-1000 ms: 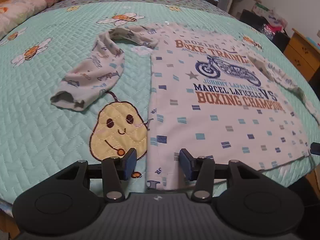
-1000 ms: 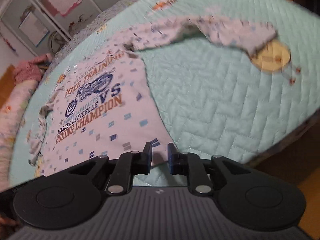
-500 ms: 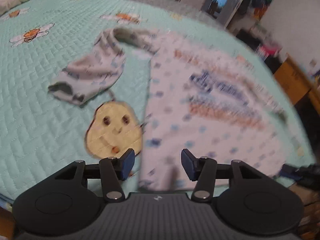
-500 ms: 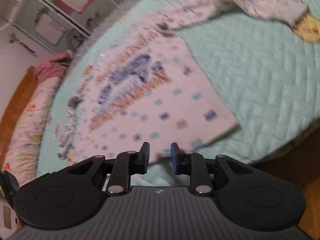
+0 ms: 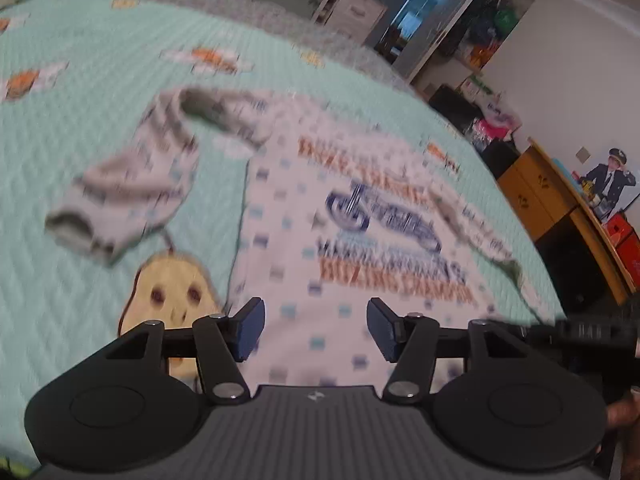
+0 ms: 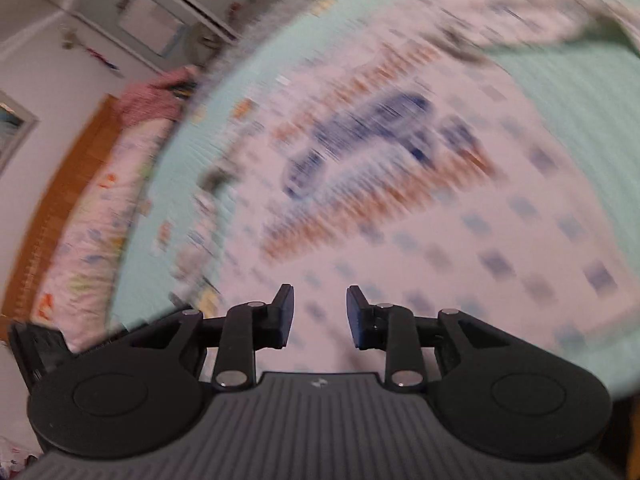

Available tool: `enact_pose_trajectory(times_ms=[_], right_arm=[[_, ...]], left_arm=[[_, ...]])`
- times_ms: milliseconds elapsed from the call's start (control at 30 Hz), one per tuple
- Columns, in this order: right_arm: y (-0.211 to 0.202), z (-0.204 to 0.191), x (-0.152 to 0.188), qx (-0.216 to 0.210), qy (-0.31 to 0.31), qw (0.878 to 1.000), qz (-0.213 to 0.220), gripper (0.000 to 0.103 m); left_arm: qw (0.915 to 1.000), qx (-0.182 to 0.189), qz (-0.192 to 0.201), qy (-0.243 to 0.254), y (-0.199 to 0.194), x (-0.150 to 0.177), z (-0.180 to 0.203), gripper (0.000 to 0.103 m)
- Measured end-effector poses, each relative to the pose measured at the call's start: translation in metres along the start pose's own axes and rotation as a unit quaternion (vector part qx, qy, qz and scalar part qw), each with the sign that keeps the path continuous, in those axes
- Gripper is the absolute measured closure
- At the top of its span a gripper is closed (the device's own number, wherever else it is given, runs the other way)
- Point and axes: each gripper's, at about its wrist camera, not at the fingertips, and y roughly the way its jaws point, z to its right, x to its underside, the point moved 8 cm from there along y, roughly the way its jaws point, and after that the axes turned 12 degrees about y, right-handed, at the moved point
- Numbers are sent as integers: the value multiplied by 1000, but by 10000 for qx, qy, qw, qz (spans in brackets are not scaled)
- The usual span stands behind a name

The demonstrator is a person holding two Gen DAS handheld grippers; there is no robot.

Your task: Fold clothes

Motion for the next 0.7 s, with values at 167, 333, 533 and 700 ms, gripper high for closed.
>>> enact_pose_trajectory(times_ms=[167,333,533,700], right_arm=[[54,-40,-39,-227,-284,9993,-8,70],[108,-57,-68,-219,-300,9993,-71,70],[169,-84,-98,-460,-258,9984,178,70],[225,-71,-74,-321,-140,9980,-523,71]], left_arm=[[9994,105,-309,-68,39,5,-4,39],[9992,351,-175,123,41,25,-13,40],[9981,599,-124,16,39,26,-20,40],[9973,708,-117,156,37,29,-20,39]])
